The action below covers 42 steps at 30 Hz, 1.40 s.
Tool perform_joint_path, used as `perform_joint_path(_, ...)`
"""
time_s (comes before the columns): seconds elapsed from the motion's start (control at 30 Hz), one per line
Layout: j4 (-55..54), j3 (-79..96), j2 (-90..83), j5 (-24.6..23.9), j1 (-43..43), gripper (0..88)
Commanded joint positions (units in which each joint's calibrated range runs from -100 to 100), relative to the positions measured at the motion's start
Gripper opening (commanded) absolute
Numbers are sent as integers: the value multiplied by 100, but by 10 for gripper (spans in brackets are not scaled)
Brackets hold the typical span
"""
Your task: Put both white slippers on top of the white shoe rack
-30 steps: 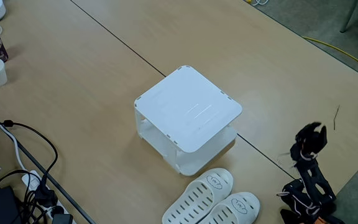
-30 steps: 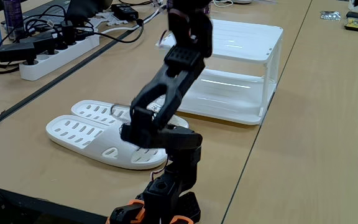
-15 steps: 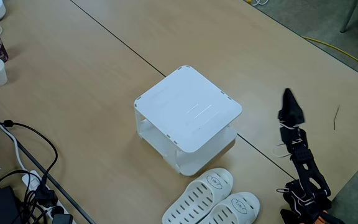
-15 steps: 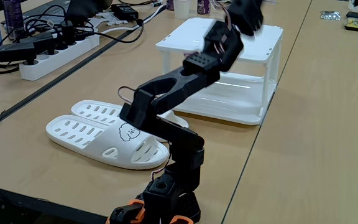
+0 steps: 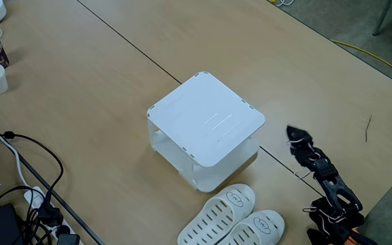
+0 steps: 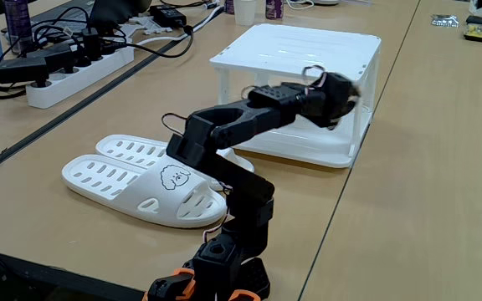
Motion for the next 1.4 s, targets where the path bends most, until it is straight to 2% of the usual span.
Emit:
perform_joint_path(0.0, 839, -476, 17, 42, -679, 7)
perform_joint_path(0.3, 831, 237, 733, 42, -2291, 7)
perform_joint_path(0.47, 347, 363, 1263, 42, -2743, 8)
perform_joint_path(0.93, -2707, 2357, 1254, 42, -2817, 7)
perform_joint_path(1.1, -3138, 2853, 1313, 42, -2793, 7)
perform_joint_path(1.37, -3164, 3403, 1263, 42, -2875, 7)
